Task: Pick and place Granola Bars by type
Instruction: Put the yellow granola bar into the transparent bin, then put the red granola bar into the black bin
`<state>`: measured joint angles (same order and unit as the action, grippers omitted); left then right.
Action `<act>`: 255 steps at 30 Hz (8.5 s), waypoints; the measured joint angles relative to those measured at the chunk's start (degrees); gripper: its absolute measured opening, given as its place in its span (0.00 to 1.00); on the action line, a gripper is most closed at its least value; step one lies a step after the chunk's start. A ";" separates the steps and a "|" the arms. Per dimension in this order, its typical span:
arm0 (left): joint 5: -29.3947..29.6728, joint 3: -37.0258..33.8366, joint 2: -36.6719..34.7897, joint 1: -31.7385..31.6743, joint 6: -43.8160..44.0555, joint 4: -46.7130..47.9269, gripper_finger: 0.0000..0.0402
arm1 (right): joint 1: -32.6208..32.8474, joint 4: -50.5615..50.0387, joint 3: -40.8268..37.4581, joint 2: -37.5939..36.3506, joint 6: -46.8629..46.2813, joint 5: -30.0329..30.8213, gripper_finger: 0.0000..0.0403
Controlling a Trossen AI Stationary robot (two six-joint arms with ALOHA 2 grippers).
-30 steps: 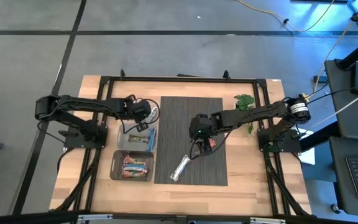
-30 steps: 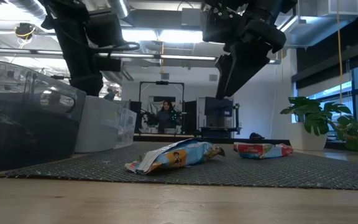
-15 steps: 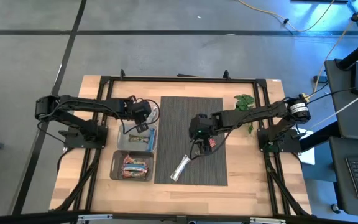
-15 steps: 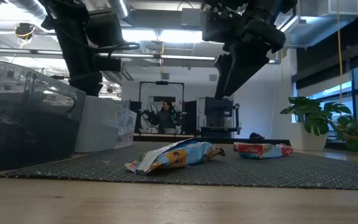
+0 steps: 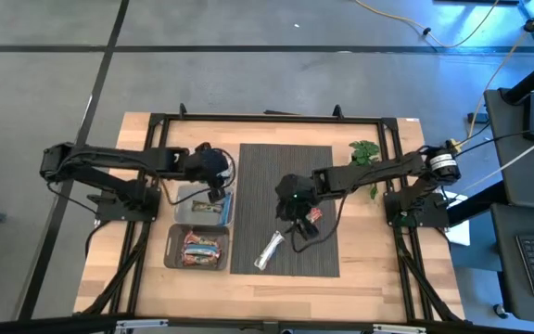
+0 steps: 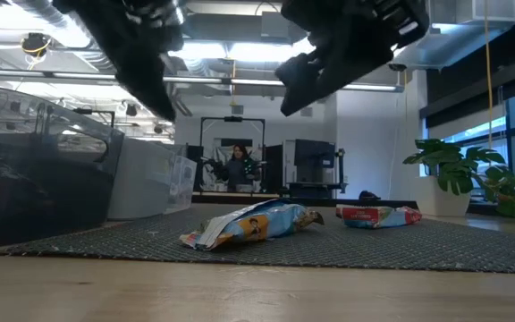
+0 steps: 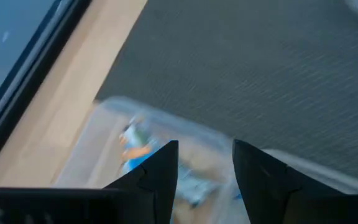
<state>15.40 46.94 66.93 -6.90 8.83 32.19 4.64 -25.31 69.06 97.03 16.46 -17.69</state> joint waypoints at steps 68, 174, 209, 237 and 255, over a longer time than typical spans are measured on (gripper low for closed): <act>8.06 -0.13 -3.65 21.36 -0.08 -16.40 0.36 | 3.41 -2.20 4.23 -1.78 11.77 9.15 0.18; 22.23 0.04 3.48 9.17 -10.70 -19.94 0.24 | -6.48 19.32 -19.54 -14.53 -5.63 15.08 0.50; -1.20 0.04 10.89 -8.24 -4.95 5.26 0.25 | -6.50 1.99 -19.61 -14.53 -8.58 14.92 0.50; -3.40 1.98 10.36 -7.95 -3.55 6.85 0.45 | -0.91 7.42 -27.36 -12.53 -3.91 10.51 0.50; -3.43 3.15 9.62 -2.02 -2.02 4.41 0.44 | -0.93 12.10 -27.12 -3.29 -4.71 10.12 0.48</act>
<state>11.97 50.09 76.55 -8.92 6.81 36.60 3.70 -13.22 41.93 93.74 11.74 -7.56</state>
